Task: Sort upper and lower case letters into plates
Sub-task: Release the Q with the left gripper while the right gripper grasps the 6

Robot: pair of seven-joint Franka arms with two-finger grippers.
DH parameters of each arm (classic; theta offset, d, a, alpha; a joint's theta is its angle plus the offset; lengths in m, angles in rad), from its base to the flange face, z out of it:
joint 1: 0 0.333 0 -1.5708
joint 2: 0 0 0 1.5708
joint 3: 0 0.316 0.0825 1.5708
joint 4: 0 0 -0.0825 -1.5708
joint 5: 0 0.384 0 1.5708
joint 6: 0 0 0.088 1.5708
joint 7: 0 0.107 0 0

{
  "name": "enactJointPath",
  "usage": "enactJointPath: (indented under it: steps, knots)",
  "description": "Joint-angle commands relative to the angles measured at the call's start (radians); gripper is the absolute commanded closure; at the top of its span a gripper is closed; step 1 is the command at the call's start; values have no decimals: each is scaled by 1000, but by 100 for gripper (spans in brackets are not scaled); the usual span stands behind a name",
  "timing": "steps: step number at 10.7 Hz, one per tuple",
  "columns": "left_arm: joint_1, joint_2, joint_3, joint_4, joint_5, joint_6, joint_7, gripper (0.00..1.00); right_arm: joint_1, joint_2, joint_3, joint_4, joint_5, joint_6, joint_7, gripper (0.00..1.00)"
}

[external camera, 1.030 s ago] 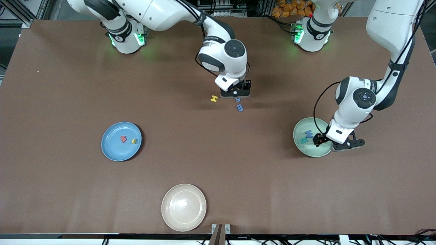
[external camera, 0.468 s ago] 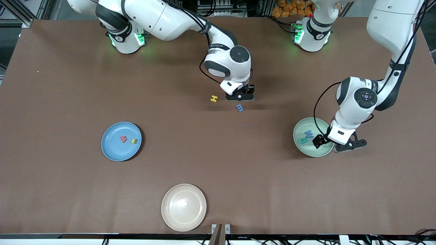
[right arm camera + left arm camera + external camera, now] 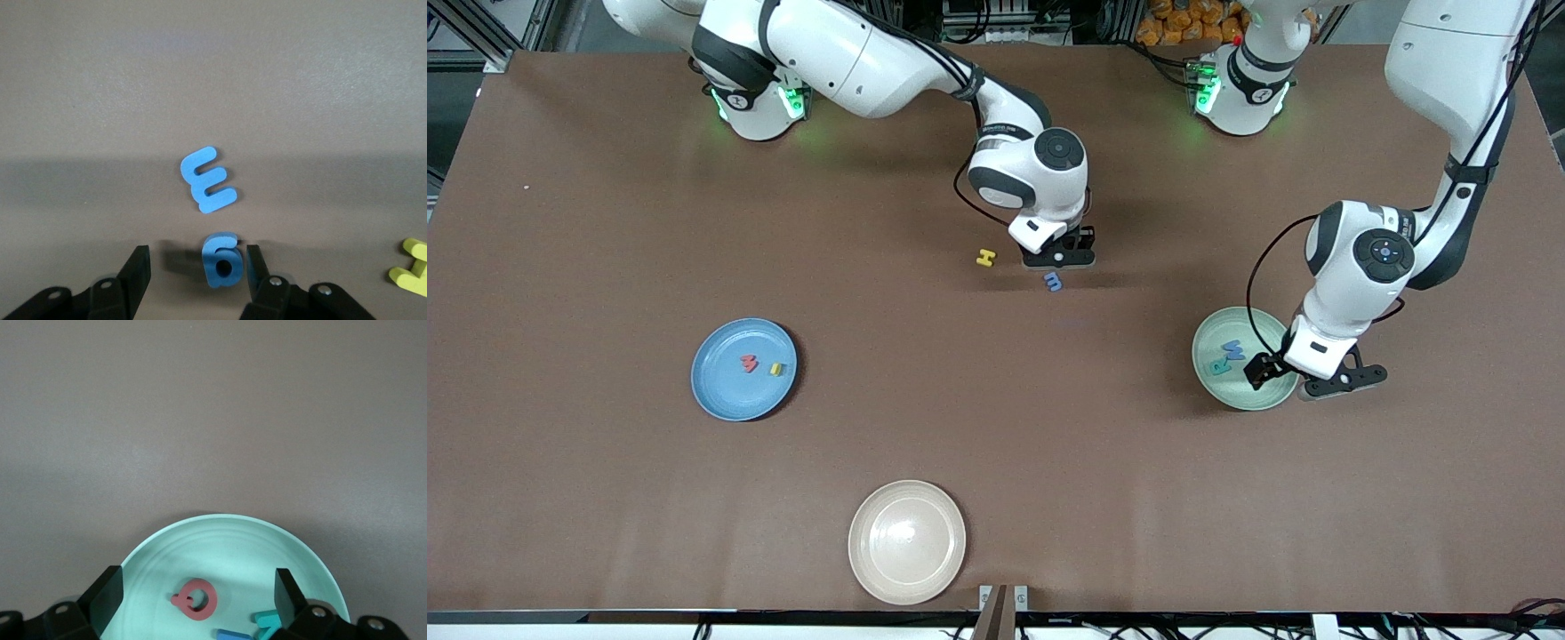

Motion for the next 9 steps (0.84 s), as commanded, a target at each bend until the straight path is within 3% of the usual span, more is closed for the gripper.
enactJointPath:
  steps: [1,4,5,7,8,9]
  knots:
    - [-6,-13,-5,3,-27,4,-10,0,20,32,-3,37,-55,-15,25,39]
    - [-8,-14,-23,4,-27,3,-21,0,19,32,-3,36,-62,-16,22,43]
    - [-8,-14,-23,4,-27,3,-22,0,19,32,-8,36,-63,-16,20,49]
    - [-8,-36,-25,6,-27,-41,-21,0,17,32,-9,31,-74,-18,22,87]
    - [-9,-46,-32,13,-26,-90,-16,0,13,26,-9,28,-74,-33,23,100]
    - [-9,-43,-37,30,-13,-127,-10,0,2,12,-8,28,-74,-62,20,100]
